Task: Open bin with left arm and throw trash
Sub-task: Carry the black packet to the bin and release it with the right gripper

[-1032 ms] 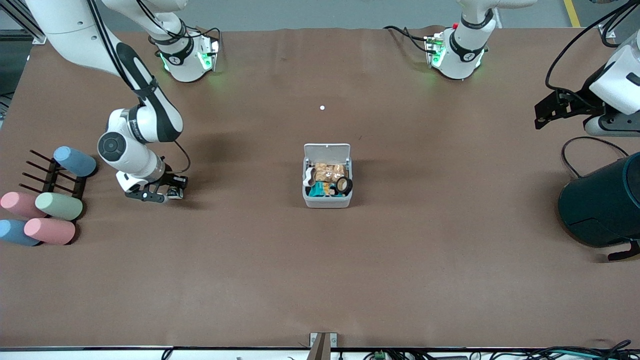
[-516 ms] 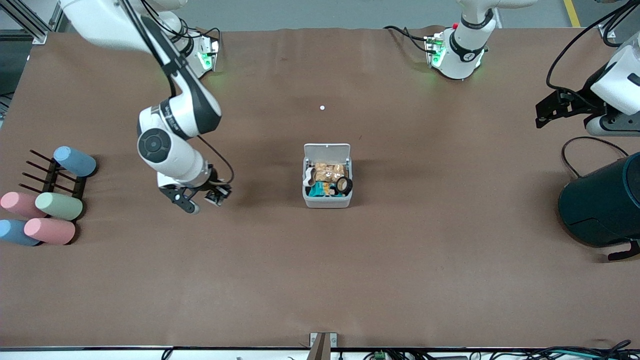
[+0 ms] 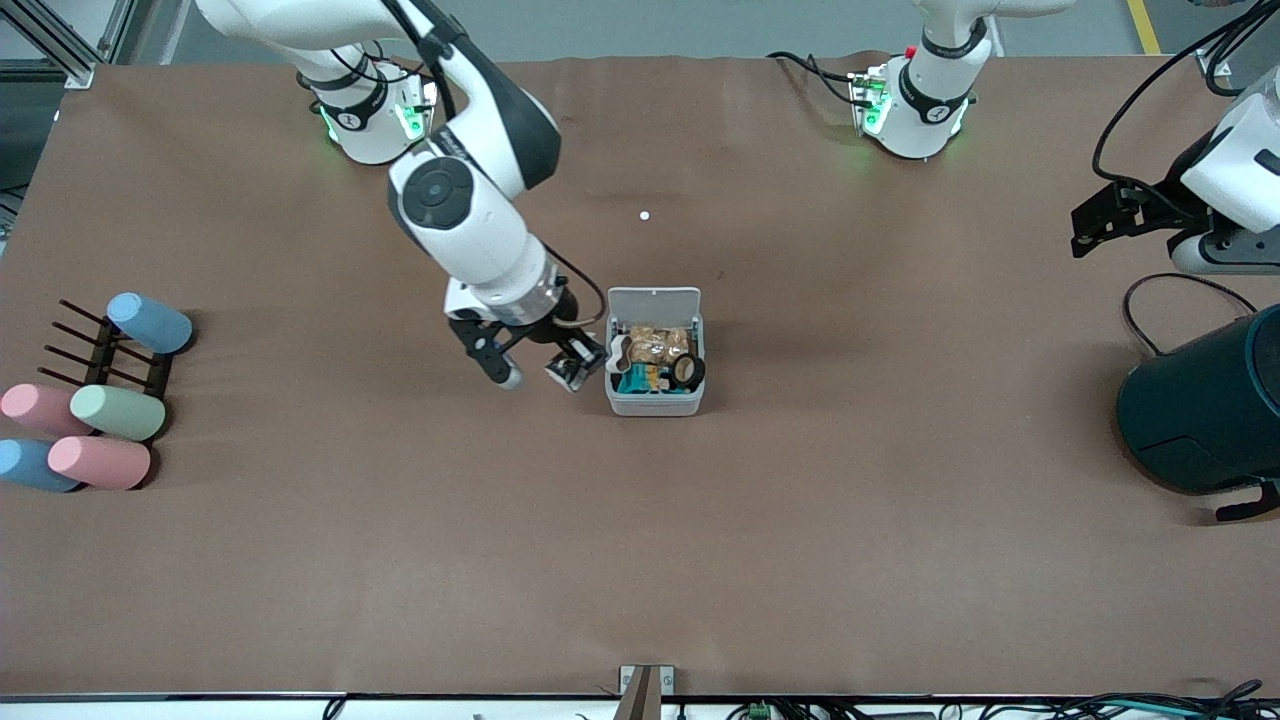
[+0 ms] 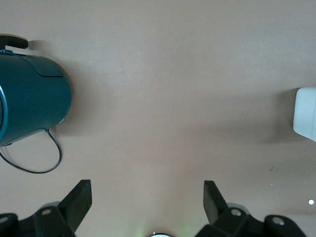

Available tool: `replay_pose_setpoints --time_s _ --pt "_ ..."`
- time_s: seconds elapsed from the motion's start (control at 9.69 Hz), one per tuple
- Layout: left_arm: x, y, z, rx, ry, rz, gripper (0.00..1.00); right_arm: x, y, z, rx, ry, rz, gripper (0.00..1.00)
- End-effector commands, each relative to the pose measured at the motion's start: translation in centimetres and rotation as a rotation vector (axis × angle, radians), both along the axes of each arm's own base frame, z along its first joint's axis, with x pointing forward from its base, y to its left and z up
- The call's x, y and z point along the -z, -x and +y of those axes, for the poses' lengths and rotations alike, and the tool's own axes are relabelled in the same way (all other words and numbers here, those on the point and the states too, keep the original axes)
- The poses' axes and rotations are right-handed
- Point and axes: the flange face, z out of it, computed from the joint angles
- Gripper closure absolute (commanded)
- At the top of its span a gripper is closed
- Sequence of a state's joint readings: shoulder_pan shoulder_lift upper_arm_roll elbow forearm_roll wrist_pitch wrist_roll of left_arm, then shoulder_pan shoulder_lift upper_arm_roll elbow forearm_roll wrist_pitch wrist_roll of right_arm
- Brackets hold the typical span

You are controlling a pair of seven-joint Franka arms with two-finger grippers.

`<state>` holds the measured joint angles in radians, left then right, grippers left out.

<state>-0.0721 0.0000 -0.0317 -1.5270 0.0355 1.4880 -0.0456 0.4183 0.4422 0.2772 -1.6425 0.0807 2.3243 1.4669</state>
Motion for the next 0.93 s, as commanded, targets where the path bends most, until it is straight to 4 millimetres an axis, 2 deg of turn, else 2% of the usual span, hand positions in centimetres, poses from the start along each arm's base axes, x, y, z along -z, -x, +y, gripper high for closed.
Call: replay_pose_setpoints --time_s 0.0,0.1,0.21,0.31,0.41,0.52,0.62,0.83 --pt "-0.2 0.3 0.1 -0.002 0.008 -0.009 0.00 2.3 1.0 3.2 -0.021 -0.006 0.021 0.98" --pt "-0.2 0.3 0.1 0.002 0.012 -0.010 0.00 2.9 1.6 3.9 -0.033 -0.004 0.032 0.93" --pt "-0.2 0.3 0.1 0.002 0.013 -0.010 0.00 3.4 1.7 4.1 -0.036 -0.003 0.038 0.55" --pt "-0.1 0.2 0.1 0.002 0.012 -0.009 0.00 3.8 2.4 5.0 -0.052 0.002 0.042 0.28" --pt "0.1 0.1 0.0 0.004 0.011 -0.004 0.00 4.0 4.2 6.8 -0.092 0.009 0.040 0.21" --pt "0.1 0.1 0.0 0.004 0.010 -0.004 0.00 4.1 4.5 7.2 -0.098 0.011 0.041 0.20" --pt "0.1 0.1 0.0 0.004 0.011 -0.004 0.00 4.4 4.5 7.2 -0.099 0.013 0.045 0.20" --pt "0.0 0.1 0.0 0.001 0.010 -0.006 0.00 3.9 2.5 5.1 -0.060 0.013 0.045 0.19"
